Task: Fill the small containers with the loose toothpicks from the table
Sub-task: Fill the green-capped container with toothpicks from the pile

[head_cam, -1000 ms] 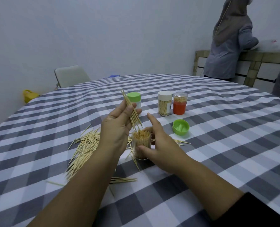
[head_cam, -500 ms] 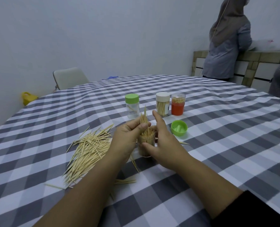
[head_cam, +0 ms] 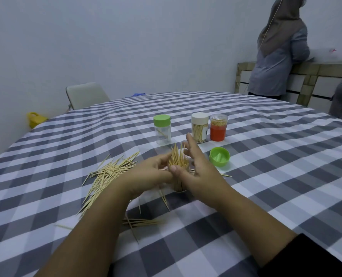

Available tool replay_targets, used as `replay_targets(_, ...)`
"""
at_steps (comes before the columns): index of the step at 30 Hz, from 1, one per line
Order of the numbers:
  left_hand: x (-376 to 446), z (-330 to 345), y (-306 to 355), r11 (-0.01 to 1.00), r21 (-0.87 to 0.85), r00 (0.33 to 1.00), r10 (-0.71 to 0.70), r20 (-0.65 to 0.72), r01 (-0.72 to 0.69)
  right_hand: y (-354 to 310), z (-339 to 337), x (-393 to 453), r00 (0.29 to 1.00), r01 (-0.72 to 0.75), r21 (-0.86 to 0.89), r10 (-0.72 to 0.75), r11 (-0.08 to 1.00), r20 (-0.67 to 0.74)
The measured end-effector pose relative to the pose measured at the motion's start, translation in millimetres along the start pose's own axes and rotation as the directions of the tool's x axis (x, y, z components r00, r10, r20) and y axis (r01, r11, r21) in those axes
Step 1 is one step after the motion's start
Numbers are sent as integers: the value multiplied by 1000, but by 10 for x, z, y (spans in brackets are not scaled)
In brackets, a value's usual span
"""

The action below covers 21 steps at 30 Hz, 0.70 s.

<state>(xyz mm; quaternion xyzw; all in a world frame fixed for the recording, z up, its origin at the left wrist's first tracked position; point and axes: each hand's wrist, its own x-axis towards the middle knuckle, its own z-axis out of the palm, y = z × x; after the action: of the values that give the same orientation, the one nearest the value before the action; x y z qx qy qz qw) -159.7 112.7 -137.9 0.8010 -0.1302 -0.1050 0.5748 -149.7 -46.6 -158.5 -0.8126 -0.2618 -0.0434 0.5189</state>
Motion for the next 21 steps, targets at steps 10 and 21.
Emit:
replay_targets(10,28,185,18,957,285,991,79,-105,-46,99,106,84,912,309,-317,-374,897,-168)
replay_targets(21,84,135,-80,969,244,984,75,-159,-34,134,40,80,955,213,-396,-276,893,-110)
